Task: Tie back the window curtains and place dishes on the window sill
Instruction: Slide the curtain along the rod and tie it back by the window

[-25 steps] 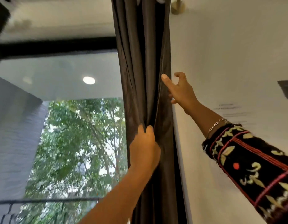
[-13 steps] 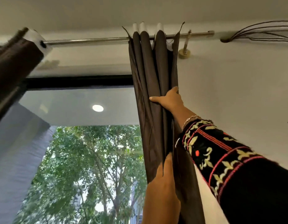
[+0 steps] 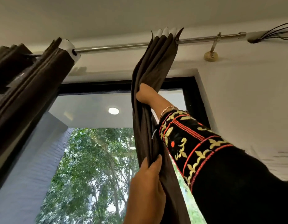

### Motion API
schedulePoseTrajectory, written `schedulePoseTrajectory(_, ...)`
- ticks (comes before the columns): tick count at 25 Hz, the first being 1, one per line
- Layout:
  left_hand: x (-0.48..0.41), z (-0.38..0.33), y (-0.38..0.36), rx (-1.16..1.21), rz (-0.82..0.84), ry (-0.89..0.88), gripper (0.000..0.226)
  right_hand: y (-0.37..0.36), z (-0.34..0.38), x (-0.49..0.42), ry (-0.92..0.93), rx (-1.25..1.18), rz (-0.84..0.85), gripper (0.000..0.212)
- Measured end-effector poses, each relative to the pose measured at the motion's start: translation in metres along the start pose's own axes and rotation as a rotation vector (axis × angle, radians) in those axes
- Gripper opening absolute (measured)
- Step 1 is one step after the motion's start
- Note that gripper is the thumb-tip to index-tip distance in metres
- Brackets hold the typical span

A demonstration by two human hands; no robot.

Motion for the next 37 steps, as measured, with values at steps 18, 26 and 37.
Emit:
schedulePoseTrajectory(18, 0.203, 0.090, -0.046, 0.614, 0.151, 0.672, 0.031, -0.112, -0.124, 0.254, -0.319, -0.287, -0.030, 0.065)
schedulePoseTrajectory(26, 0.306, 0.109, -0.067, 0.524, 0.302, 0.823, 0.017, -0.180, -0.171, 0.401, -0.475, -0.517, 0.211, 0.043)
schedulePoseTrajectory(37, 0.372, 0.092, -0.084, 0.289, 0.347, 0.946, 0.013, -0.225, -0.225, 0.583, -0.787, -0.621, 0.623, 0.033)
Point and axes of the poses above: each hand's wrist, its own x-axis away from the middle knuckle, its own y-axis out of the back of the hand, z = x × y, the point moved 6 cm from there along -x, towards the middle knuckle, and after that the axes turned 4 degrees about -y, right-handed, at the moved point
